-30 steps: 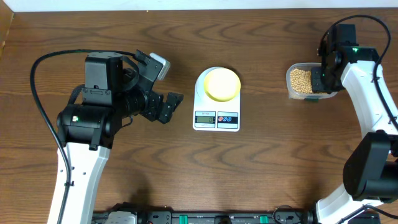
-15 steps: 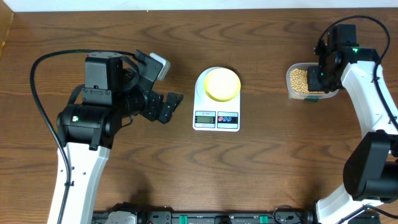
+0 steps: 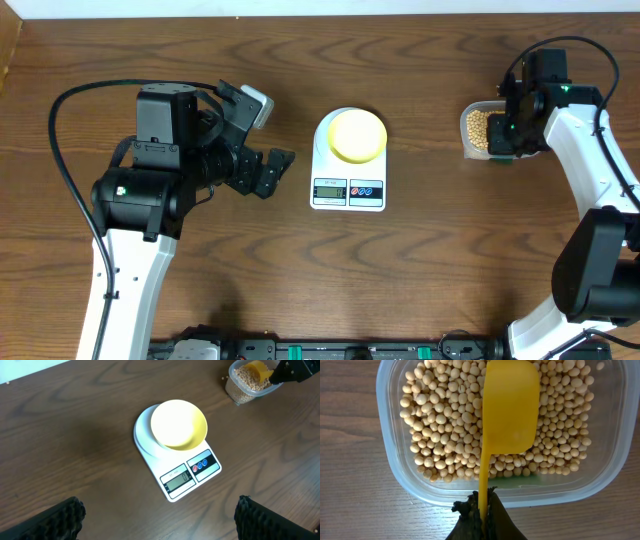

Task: Scoop item into bowl and weigh 50g on scale
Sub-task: 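Push the scoop through the soybeans with the right gripper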

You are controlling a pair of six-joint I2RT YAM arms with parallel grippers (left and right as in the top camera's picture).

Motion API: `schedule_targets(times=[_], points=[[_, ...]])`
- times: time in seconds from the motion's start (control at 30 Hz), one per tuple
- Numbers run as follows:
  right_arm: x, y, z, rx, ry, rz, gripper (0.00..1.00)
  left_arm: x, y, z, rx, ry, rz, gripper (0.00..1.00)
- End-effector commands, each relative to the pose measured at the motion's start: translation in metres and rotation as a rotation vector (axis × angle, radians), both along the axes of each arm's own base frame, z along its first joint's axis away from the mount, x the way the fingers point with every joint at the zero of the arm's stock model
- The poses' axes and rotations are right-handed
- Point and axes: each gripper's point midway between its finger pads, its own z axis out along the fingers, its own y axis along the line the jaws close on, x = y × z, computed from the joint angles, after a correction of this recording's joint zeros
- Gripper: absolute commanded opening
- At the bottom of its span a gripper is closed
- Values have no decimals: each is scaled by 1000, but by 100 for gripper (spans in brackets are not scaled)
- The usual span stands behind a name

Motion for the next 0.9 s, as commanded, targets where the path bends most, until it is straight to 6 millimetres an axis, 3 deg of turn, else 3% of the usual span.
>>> schedule_targets(times=[0.0, 0.53, 0.87], points=[[-4, 6, -7, 43, 21, -4, 1, -1, -1, 0, -10, 3, -3, 98], [-3, 32, -3, 190, 7, 56, 1, -1, -1, 0, -10, 3, -3, 98], [0, 31, 2, 300, -17, 51, 1, -1, -1, 0, -10, 3, -3, 98]])
